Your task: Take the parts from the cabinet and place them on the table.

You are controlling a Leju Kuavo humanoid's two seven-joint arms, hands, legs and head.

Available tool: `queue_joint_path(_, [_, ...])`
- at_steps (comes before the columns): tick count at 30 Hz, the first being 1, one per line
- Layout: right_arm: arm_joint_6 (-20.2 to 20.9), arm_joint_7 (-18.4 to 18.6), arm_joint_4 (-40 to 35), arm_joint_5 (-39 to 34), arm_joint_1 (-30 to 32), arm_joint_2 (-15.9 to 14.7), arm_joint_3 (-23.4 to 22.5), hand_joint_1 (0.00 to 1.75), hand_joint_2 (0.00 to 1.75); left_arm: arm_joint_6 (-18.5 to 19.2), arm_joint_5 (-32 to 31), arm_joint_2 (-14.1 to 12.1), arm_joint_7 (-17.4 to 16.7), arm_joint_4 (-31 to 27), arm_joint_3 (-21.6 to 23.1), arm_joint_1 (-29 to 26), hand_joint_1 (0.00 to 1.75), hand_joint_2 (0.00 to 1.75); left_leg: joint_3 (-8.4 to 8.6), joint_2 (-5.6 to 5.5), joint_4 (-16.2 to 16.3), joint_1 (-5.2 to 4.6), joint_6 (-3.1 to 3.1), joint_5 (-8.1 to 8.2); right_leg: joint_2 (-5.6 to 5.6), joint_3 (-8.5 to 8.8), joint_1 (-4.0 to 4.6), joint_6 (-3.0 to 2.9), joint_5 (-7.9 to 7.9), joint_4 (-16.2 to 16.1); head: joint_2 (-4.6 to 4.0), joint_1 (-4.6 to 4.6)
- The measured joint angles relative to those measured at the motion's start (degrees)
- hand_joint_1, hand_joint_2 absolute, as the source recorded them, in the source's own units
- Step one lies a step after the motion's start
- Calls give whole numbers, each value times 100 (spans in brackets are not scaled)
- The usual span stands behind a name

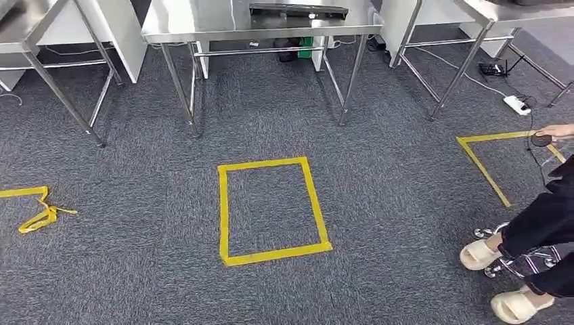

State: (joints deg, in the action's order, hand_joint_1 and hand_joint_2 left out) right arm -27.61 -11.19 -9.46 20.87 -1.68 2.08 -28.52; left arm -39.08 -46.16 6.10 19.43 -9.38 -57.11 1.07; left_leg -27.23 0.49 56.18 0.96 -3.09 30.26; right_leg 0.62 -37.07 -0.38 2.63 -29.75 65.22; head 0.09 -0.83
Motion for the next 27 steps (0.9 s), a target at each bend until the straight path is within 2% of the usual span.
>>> queue_joint_path(1, [-11, 2, 2, -18, 3, 4, -28, 0, 0, -11, 2, 0, -17, 0, 0, 0, 0, 0, -49, 55, 6, -6, -1, -36, -1, -184, -8, 1, -212, 470, -2, 2])
queue_joint_path(2, [-15, 4, 2, -24, 11, 7, -63, 0, 0, -15, 2, 0, -48, 0, 0, 0, 0, 0, -100, 113, 8, -14, 3, -69, -1, -335, -19, 27, -378, 900, -2, 2])
queue_joint_path(3, [-17, 11, 2, -31, 21, 7, -72, 0, 0, -15, 2, 0, -79, 0, 0, 0, 0, 0, -133, 165, 9, -15, 13, -95, -4, -357, -33, 77, -426, 1072, -2, 2])
queue_joint_path(4, [-20, 13, 2, -35, 40, 4, -83, 0, 0, -15, 4, 0, -81, 2, 0, -1, 0, 0, -157, 230, 11, -13, 29, -118, -16, -195, -51, 142, -368, 903, 0, 0])
queue_joint_path(5, [-24, 13, 2, -42, 47, 4, -94, 0, 0, -15, 7, 2, -81, 2, 0, -1, 0, 0, -163, 267, 11, -5, 42, -126, -41, 27, -66, 198, -265, 581, -2, -4])
queue_joint_path(6, [-31, 18, 2, -48, 49, 2, -114, 0, 0, -15, 13, 7, -77, 2, 0, -1, 0, 0, -161, 327, 11, 5, 61, -138, -110, 447, -83, 272, -68, -89, -2, 2])
queue_joint_path(7, [-39, 17, 2, -46, 42, 2, -118, 0, 0, -15, 17, 7, -74, 2, 0, 1, 0, 0, -149, 375, 13, 7, 80, -147, -279, 814, -90, 310, 75, -678, -2, -9])
queue_joint_path(8, [-52, 17, 2, -46, 14, 7, -118, 0, 0, -15, 26, 0, -74, 2, 0, -1, 0, 0, -150, 424, 27, -41, 118, -142, -411, 917, -55, 261, 65, -948, 0, -18])
queue_joint_path(9, [-63, 17, 2, -48, 13, 2, -122, 0, 0, -15, 31, 0, -74, 2, 0, 0, 0, 0, -154, 451, 33, -48, 159, -153, -336, 901, -16, 167, 117, -941, 0, 0])
queue_joint_path(10, [-68, 17, 2, -48, 20, 4, -131, 0, 0, -15, 31, 0, -72, 2, 0, 7, 0, 0, -153, 478, 34, -49, 183, -164, -295, 841, -16, 109, 123, -918, -2, 26])
queue_joint_path(12, [-72, 17, 4, -50, 46, -2, -157, 0, 0, -15, 31, 0, -72, 2, 0, 27, 0, 0, -144, 547, 14, -39, 254, -189, -231, 802, -1, 17, 148, -914, -2, 18])
queue_joint_path(13, [-74, 17, 4, -52, 47, 2, -159, 0, 0, -15, 31, -8, -72, 2, 0, 27, 0, 0, -169, 407, 71, 2, 314, -126, -178, 827, -132, -64, 199, -953, -2, 22])
queue_joint_path(14, [-81, 19, 4, -59, 42, 7, -164, 0, 0, -15, 31, -15, -68, 2, -2, 21, 0, 0, -254, 185, 246, -1, 323, 53, -147, 818, -105, -103, 219, -951, -2, 26])
queue_joint_path(15, [-83, 20, 4, -68, 30, -2, -179, 0, 0, -15, 33, -13, -59, 4, -2, 7, 0, 0, -426, 57, 627, 5, 323, 326, -117, 789, -98, -160, 255, -944, 0, 48])
queue_joint_path(16, [-87, 20, 4, -70, 18, 6, -201, 0, 0, -13, 44, -22, -35, 4, -2, -2, 0, 0, -652, -7, 1127, 6, 328, 587, -69, 753, -84, -185, 272, -943, -2, 44])
queue_joint_path(17, [-92, 20, 4, -85, 18, 9, -208, 0, 0, -13, 57, -26, -13, 7, -6, -7, 0, 0, -843, -33, 1545, 5, 332, 756, -28, 723, -65, -204, 286, -934, -2, 48])
queue_joint_path(18, [-101, 20, 7, -92, 20, 13, -210, 0, 0, -11, 63, -42, 29, 9, -11, -12, 0, 0, -984, -48, 1851, 7, 335, 813, 29, 700, -51, -204, 291, -922, 0, 48])
queue_joint_path(19, [-111, 20, 9, -101, 22, 13, -214, 0, 0, -9, 68, -59, 48, 9, -15, -15, 0, 0, -968, -48, 1827, 11, 335, 711, 86, 693, -50, -215, 299, -909, -2, 48])
queue_joint_path(20, [-124, 20, 11, -103, 22, 17, -221, 0, 0, -6, 77, -65, 64, 9, -15, -15, 0, 0, -844, -53, 1570, 17, 327, 508, 150, 691, -51, -213, 299, -890, 0, 53])
queue_joint_path(21, [-140, 13, 11, -103, 20, 24, -223, 0, 0, -4, 100, -79, 74, 9, -17, -16, 0, 0, -608, -78, 1105, 28, 318, 230, 218, 693, -53, -211, 299, -871, -2, 50])
queue_joint_path(22, [-162, 0, 11, -105, 14, 28, -225, 0, 0, -6, 107, -87, 88, 9, -17, -16, 0, 0, -341, -185, 563, 50, 307, -28, 288, 688, -53, -207, 298, -842, -2, 55])
queue_joint_path(23, [-192, -9, 11, -105, 6, 42, -225, 0, 0, -6, 109, -92, 101, 13, -22, -18, 0, 0, -185, -471, 240, 77, 293, -44, 346, 644, -47, -197, 300, -806, -2, 48])
queue_joint_path(24, [-214, -15, 11, -105, -27, 44, -227, 0, 0, -6, 111, -94, 109, 22, -22, -17, 0, 0, -195, -486, 170, 71, 300, -20, 396, 589, 27, -153, 282, -733, -2, 37])
queue_joint_path(27, [-258, -20, 11, -109, -15, 46, -238, 0, 0, -11, 116, -94, 109, 31, -24, -14, 0, 0, -224, -303, 186, -4, 202, -60, 574, 466, -36, -10, 373, -801, -2, 44])
